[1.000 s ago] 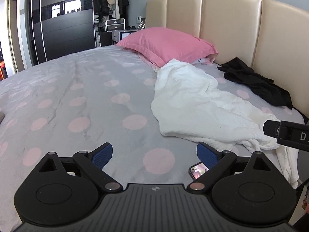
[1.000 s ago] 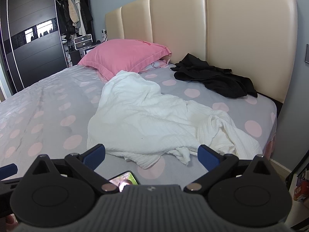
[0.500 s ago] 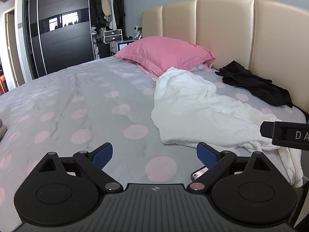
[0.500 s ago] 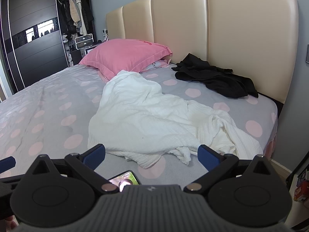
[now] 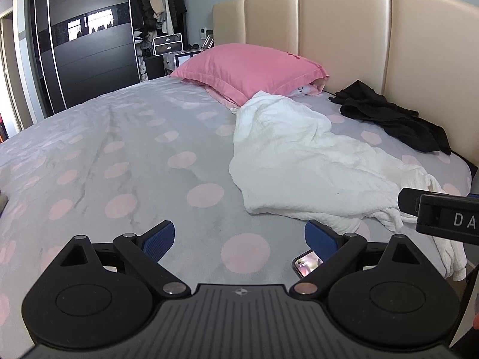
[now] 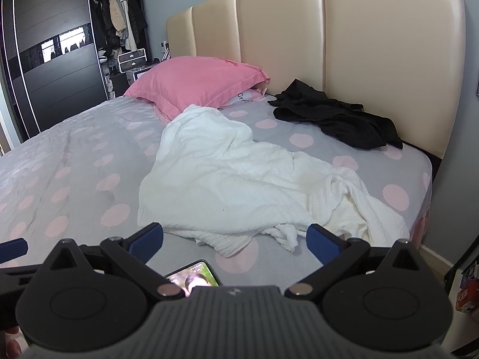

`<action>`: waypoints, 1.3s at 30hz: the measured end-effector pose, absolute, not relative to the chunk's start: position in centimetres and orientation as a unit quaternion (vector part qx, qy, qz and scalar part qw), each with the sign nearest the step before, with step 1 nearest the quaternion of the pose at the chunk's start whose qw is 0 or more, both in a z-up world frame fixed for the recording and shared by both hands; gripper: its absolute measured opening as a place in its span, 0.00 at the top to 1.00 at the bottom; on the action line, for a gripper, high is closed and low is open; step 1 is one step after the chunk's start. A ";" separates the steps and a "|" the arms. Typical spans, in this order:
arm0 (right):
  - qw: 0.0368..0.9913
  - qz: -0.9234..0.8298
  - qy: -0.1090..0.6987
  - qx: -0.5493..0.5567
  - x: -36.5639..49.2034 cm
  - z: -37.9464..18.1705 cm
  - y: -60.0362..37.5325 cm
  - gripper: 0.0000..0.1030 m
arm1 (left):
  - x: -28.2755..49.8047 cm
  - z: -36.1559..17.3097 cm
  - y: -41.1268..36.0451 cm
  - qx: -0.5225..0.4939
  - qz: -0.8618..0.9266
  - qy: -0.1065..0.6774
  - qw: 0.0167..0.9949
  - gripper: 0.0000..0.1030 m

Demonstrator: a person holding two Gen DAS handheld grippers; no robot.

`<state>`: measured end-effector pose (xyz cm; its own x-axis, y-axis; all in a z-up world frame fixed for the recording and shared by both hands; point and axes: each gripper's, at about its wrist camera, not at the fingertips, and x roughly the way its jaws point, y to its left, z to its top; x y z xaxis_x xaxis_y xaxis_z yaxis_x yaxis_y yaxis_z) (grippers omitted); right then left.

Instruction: Fold clothes

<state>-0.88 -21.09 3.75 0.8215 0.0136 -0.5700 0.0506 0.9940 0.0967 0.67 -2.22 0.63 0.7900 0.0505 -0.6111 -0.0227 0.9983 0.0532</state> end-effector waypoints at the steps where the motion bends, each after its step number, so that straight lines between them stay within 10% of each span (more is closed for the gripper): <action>1: 0.953 -0.010 0.299 0.054 -0.9 3.8 -21.1 0.01 | 0.8 0.6 -2.2 0.019 0.020 0.324 0.946 0.07; 39: 0.946 -0.002 0.321 0.050 0.0 3.3 -20.7 0.01 | 2.5 -0.4 -1.7 0.002 0.018 0.356 0.934 0.07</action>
<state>0.03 -20.74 3.29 0.7942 0.0274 -0.6071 0.0362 0.9951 0.0922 2.47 -1.75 -0.42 0.7455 0.0349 -0.6656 -0.0314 0.9994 0.0173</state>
